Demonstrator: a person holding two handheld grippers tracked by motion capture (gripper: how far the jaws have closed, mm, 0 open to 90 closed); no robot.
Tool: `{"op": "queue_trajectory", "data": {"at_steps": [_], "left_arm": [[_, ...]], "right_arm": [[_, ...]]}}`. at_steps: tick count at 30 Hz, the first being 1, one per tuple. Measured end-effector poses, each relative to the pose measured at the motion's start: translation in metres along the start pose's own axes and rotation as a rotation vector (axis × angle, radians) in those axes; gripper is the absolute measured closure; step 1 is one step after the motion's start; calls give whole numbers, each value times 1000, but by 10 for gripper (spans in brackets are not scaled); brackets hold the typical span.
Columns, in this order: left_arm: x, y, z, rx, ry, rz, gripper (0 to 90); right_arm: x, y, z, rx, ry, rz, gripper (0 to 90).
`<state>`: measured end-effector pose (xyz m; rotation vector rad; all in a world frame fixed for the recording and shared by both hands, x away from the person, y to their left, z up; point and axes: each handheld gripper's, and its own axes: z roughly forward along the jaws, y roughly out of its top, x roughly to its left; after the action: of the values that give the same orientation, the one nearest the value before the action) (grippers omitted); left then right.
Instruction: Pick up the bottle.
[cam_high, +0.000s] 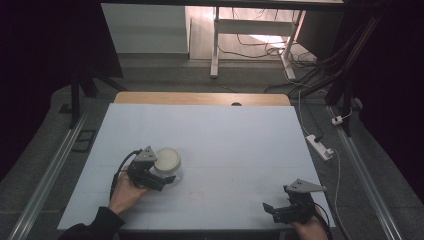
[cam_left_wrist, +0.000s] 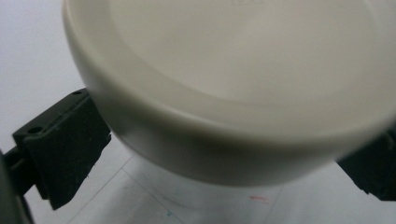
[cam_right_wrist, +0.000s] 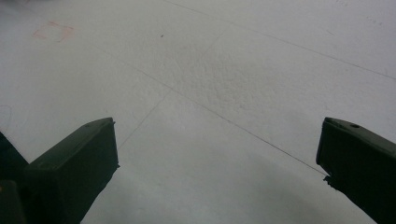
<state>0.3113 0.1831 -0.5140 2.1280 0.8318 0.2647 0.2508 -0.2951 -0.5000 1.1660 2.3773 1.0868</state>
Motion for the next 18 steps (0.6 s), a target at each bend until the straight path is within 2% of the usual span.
{"op": "queue_trajectory", "data": {"at_steps": [11,18], "left_arm": [[-1,5,9,8,4,32,3],[-2,5,8,1,9,51,62]], "right_arm": [[0,0,0,2,3,1,0],[0,0,0,0,5,-1,0]]}}
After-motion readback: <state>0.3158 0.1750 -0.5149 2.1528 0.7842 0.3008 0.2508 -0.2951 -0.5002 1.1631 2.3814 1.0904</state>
